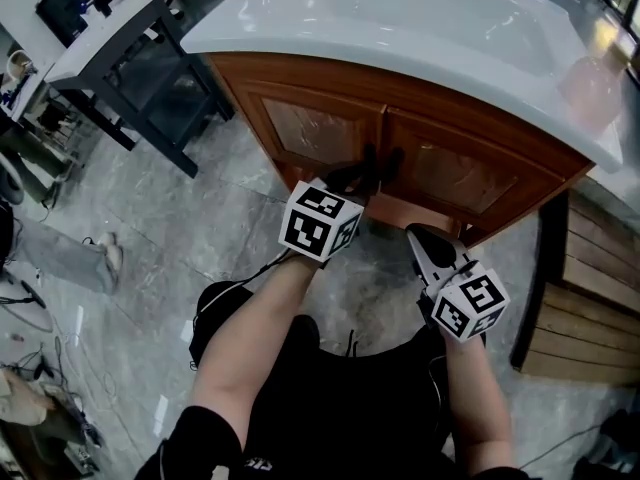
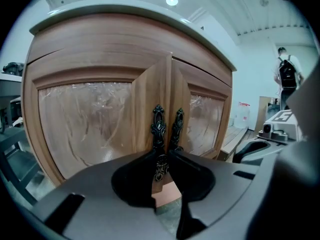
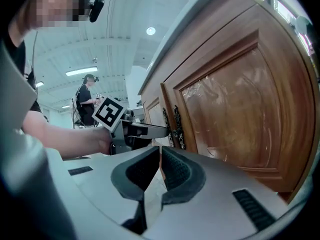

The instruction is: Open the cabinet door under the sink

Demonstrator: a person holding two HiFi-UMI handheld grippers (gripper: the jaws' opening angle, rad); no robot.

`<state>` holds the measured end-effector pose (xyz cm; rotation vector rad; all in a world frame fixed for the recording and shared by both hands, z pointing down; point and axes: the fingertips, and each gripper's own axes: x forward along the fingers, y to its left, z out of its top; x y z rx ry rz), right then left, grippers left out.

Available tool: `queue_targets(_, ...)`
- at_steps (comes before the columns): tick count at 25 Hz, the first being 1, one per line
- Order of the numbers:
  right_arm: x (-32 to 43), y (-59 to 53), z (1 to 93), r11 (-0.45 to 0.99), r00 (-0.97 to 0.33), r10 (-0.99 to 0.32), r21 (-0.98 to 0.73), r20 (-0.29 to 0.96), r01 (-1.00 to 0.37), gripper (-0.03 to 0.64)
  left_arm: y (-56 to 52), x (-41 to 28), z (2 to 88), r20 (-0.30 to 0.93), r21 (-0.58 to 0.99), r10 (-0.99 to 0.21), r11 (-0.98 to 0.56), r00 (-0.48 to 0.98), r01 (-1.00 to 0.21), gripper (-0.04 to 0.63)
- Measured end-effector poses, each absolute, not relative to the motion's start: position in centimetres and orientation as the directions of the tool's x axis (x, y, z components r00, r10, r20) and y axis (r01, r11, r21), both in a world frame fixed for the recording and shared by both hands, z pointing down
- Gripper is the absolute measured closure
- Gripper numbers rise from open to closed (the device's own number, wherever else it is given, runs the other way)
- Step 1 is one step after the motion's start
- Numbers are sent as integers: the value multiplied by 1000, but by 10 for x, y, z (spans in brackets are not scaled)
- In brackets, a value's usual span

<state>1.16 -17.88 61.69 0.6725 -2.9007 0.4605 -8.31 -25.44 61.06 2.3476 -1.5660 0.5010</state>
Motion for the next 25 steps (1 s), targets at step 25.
queue_targets(25, -97, -213, 665, 936, -920, -299, -111, 254, -335, 496, -203, -91, 610, 415, 38, -792, -476, 447, -879, 506)
